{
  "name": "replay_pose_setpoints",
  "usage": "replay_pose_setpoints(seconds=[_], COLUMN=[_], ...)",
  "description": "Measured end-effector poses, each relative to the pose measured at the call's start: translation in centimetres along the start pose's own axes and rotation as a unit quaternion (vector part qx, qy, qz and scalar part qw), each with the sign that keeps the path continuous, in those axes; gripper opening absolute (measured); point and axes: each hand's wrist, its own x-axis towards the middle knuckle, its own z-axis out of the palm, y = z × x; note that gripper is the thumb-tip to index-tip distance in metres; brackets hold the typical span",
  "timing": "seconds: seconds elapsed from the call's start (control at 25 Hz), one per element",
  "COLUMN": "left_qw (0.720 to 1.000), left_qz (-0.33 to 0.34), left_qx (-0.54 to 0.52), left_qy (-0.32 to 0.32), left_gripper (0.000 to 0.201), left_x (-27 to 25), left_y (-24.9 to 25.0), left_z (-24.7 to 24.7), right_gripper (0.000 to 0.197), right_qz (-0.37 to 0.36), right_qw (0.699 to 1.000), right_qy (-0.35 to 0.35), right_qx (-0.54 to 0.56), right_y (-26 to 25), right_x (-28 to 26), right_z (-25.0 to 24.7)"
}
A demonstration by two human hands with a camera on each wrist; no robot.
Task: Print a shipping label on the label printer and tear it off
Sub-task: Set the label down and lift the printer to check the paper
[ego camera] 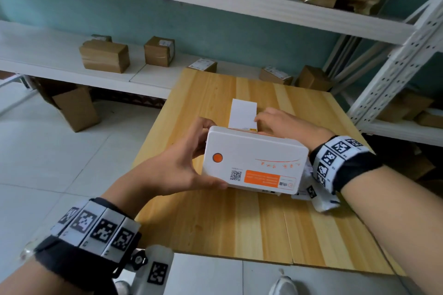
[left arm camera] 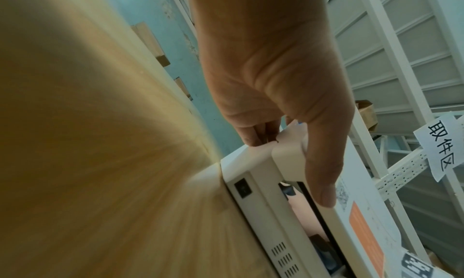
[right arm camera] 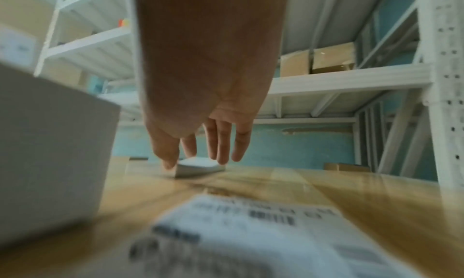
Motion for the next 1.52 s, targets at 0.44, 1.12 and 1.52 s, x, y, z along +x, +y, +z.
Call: replay_pose_setpoints(seconds=[0.44,1.12,1.52], left_qw=[1.0,1.0,1.0], left_qz=[-0.018,-0.018,-0.018], left_qx=[-0.002,-0.008,0.0], left_qy=[-0.001,0.004,0.019], left_gripper=[0.074,0.074,0.075], left_x=[0.1,-0.2,-0.3], left_y=[0.2,0.4,0.4], left_z=[0.1,0.2,0.4], right_gripper=[0.025,0.012,0.037], right_qz=[-0.017,0.065,0.091], right_qw=[0.998,0.947,0.865], right_qy=[0.027,0.188,0.191], right_qx=[0.048,0.254,0.455], right_y=[-0.9,-1.7,-3.5], right_x=[1.4,-4.8,-9.4], right_z=[0.3,-0.1,1.1])
